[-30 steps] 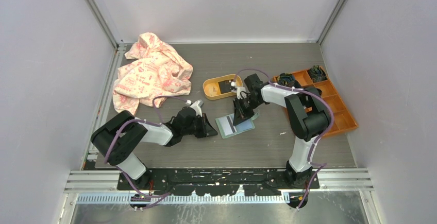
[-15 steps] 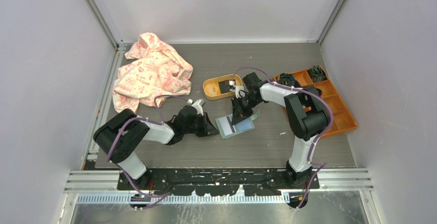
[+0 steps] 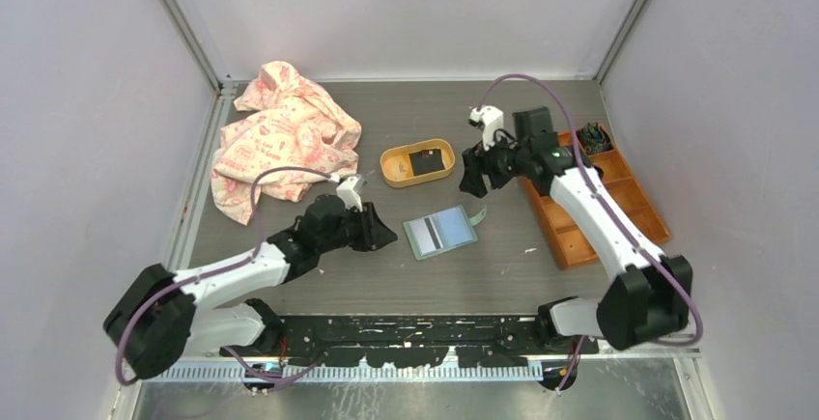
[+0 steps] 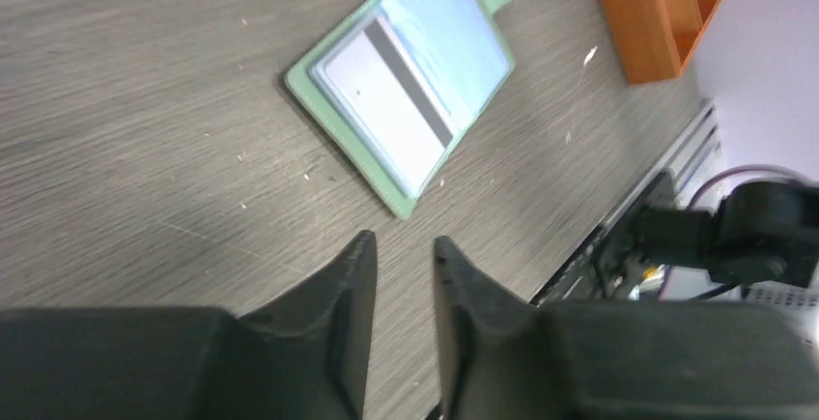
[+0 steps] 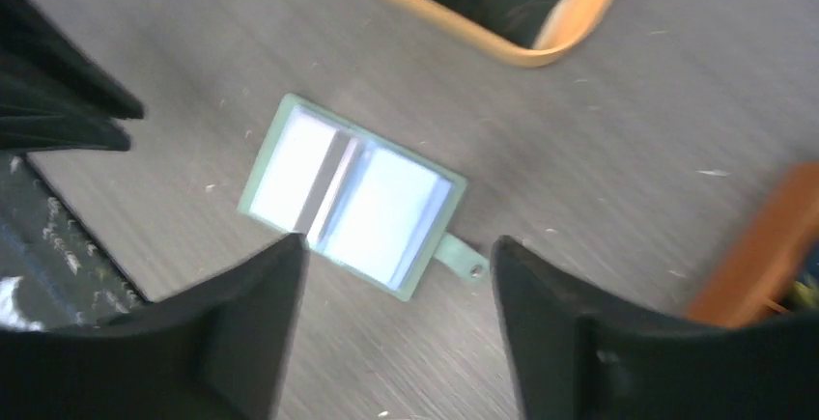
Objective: Put the credit cards into the card holder
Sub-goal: Insert the credit card into the card holder, then pick up the credit card from the storage box.
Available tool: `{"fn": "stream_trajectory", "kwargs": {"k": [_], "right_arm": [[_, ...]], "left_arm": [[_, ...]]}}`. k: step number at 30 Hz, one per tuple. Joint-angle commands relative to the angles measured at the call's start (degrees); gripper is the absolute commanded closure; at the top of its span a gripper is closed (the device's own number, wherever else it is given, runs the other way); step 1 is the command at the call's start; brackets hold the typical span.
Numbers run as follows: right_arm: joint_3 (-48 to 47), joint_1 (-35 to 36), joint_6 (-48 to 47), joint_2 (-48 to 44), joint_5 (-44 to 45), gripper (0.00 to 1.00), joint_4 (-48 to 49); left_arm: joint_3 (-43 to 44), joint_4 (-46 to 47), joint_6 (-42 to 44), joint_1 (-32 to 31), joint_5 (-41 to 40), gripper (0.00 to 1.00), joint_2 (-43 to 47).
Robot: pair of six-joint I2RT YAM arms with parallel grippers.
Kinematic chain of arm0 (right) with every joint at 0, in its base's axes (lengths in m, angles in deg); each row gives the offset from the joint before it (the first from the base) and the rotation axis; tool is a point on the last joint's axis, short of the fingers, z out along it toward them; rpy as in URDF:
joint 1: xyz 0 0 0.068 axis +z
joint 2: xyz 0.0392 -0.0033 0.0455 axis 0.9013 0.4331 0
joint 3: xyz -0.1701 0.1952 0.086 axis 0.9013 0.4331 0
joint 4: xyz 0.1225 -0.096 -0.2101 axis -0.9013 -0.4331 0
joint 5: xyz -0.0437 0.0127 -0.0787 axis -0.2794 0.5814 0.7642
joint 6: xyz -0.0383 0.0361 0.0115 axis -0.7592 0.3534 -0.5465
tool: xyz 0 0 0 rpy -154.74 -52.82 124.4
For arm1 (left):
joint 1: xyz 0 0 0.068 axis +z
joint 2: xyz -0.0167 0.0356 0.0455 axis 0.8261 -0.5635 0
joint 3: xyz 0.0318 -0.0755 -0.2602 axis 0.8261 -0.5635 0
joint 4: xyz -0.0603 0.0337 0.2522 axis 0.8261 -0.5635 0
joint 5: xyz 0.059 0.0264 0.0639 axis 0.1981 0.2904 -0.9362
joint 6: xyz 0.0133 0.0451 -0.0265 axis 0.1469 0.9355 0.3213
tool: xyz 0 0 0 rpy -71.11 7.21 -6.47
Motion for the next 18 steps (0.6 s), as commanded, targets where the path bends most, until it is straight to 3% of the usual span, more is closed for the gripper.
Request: {"fn": "stream_trajectory", "kwargs": {"k": [1,4,8,12,18], "right_arm": [[-0.3,-1.4,-8.7,-8.8,10.9,0.04,5.9],[3.6,-1.9,-7.1,-11.8,11.7,0.01,14.7],[-0.8,-2.3,-6.5,-7.7,0.6,0.01,13.1],[-7.4,-1.3,0.2,0.5,-9.3,0.06,12.2],[-19.0,2.9,4.8,14.2,-5.7,0.15,6.5]], "left_arm": [[2.6,-8.8,6.6,1.3,-7.2,0.58,9.0],[2.2,-8.9,8.1,1.8,-12.9,0.30,14.4],[1.3,-5.9,9.7,2.2,-14.7,0.14,17.9],[3.0,-7.0,12.6,3.0,-14.7,0.12,16.9],[4.6,-6.0,13.3,5.2,-12.8,0.12,10.9]]}}
